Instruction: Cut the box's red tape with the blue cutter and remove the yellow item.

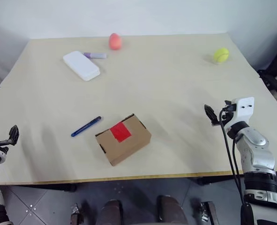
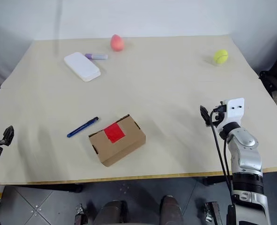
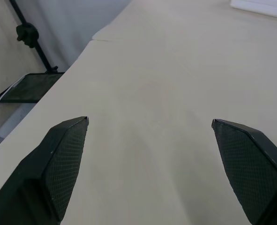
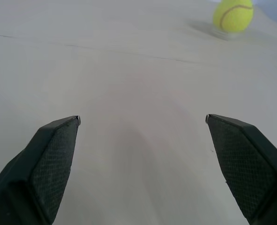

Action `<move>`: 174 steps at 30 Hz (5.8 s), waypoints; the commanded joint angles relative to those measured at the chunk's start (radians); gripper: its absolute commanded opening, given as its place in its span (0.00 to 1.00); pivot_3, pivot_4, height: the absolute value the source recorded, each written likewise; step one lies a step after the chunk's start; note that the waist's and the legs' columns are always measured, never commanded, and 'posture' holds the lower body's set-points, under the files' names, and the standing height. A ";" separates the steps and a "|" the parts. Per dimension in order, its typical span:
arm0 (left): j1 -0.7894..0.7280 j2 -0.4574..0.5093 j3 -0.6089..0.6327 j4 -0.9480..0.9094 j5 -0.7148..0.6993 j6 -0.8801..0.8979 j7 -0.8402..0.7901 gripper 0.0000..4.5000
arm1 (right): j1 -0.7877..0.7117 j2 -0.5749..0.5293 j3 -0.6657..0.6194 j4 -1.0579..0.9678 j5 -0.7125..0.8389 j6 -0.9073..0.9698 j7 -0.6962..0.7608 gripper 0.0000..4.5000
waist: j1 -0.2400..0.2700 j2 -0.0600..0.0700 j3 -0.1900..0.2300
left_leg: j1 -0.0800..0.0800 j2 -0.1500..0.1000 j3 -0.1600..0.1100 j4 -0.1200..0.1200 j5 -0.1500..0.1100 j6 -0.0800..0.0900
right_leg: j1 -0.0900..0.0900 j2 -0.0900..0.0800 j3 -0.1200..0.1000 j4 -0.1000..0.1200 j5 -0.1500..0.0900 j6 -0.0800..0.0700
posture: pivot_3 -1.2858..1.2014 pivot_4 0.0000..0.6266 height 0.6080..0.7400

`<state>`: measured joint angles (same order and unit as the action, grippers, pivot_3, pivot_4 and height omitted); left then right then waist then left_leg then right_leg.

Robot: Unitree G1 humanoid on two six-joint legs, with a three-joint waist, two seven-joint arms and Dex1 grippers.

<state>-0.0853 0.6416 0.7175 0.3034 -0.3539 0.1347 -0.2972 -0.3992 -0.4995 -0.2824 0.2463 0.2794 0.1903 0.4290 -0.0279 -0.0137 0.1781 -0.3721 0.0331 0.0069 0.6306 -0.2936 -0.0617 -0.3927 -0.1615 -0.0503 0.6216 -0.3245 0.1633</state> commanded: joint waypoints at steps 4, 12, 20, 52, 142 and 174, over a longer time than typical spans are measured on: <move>-0.017 0.008 -0.011 -0.058 -0.023 0.031 0.014 0.99 | 0.004 -0.008 -0.014 -0.108 0.005 0.048 -0.032 1.00 | 0.000 0.000 0.000 | 0.000 0.000 0.000 0.000 0.000 0.000 | 0.000 0.000 0.000 0.000 0.000 0.000 | 0.52 0.24 1.00; 0.024 0.041 -0.057 -0.192 -0.065 0.074 -0.122 0.91 | -0.007 -0.034 0.028 -0.172 -0.005 0.134 0.010 0.91 | 0.000 0.000 0.000 | 0.000 0.000 0.001 0.000 0.000 0.000 | 0.000 0.000 0.000 0.000 0.000 0.000 | 0.52 0.24 1.00; 0.156 0.109 -0.053 -0.370 -0.266 0.323 -0.367 0.39 | -0.044 -0.062 0.098 -0.249 0.055 0.263 0.153 0.32 | -0.003 0.000 0.000 | 0.000 0.000 0.002 0.000 -0.001 0.001 | 0.000 0.000 0.000 0.000 0.000 0.000 | 0.52 0.24 1.00; -0.125 -0.117 -0.615 -0.506 -0.348 0.719 -0.331 0.01 | -0.207 -0.089 0.560 -0.517 0.138 0.606 0.618 0.00 | 0.026 -0.001 0.000 | -0.001 0.001 0.003 0.017 -0.009 0.005 | 0.002 0.000 0.000 0.000 0.001 0.001 | 0.52 0.24 1.00; -0.341 0.112 -0.546 0.256 0.103 -0.104 -0.845 1.00 | -0.037 -0.303 0.106 -0.401 0.228 0.309 0.602 0.99 | 0.020 -0.006 0.006 | -0.004 0.003 0.014 0.019 -0.015 0.009 | -0.001 -0.003 -0.010 -0.002 0.004 0.004 | 0.52 0.24 1.00; -0.264 0.205 -0.600 0.186 0.102 -0.195 -0.987 0.10 | -0.192 -0.324 0.278 -0.621 0.262 0.536 0.532 1.00 | 0.002 -0.006 0.006 | 0.000 0.005 0.016 0.020 -0.015 0.010 | 0.000 -0.004 -0.011 0.001 0.005 0.003 | 0.52 0.24 1.00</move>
<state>-0.3897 0.8275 0.1267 0.5472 -0.2460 -0.0861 -1.2444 -0.5691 -0.8191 -0.0343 -0.3124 0.5207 0.6769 0.9683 -0.0259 -0.0195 0.1841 -0.3720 0.0383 0.0227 0.6501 -0.3093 -0.0525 -0.3931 -0.1658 -0.0617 0.6229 -0.3197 0.1663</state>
